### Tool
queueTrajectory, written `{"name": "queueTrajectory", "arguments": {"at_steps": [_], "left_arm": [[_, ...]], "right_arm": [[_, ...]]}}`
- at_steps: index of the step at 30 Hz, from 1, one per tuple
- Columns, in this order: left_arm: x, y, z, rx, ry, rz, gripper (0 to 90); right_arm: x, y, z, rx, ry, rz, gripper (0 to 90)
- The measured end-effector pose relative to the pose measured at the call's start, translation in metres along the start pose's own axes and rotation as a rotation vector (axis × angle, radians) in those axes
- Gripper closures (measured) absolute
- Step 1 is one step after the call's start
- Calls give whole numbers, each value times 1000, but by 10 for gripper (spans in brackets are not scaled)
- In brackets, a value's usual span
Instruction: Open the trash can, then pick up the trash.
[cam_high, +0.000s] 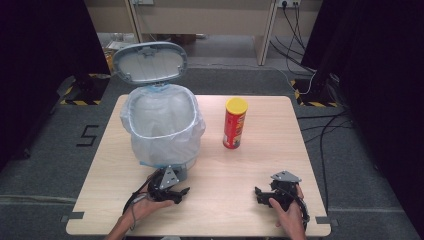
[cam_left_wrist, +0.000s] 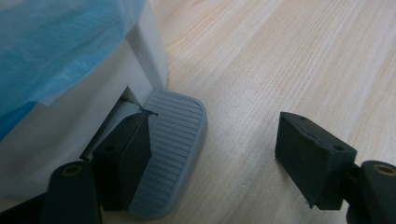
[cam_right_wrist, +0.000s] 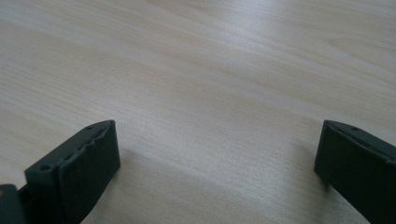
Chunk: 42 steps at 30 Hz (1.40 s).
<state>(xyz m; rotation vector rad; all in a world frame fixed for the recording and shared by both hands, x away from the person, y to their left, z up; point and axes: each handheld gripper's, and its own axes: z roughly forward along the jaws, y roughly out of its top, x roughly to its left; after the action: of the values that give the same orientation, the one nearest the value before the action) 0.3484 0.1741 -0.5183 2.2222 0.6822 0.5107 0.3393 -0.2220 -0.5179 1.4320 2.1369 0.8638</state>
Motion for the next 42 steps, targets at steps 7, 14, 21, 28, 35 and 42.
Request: {"name": "queueTrajectory", "arguments": {"at_steps": [7,14,21,28,35,42], "left_arm": [[-1,-1,0,-13,3,-9,260],[-1,-4,0,-32,8,-12,260],[-2,-5,1,-44,15,-16,259],[-2,-5,1,-44,15,-15,260],[-2,-5,1,-41,15,-12,260],[-2,-5,1,-44,15,-16,260]], "right_arm": [[0,0,0,0,0,0,3],[0,0,0,0,0,0,3],[0,0,-1,-1,4,3,18],[-3,12,-17,-158,5,7,177],[3,38,-21,-227,29,-1,152],[11,60,-8,-241,55,-33,151]]}}
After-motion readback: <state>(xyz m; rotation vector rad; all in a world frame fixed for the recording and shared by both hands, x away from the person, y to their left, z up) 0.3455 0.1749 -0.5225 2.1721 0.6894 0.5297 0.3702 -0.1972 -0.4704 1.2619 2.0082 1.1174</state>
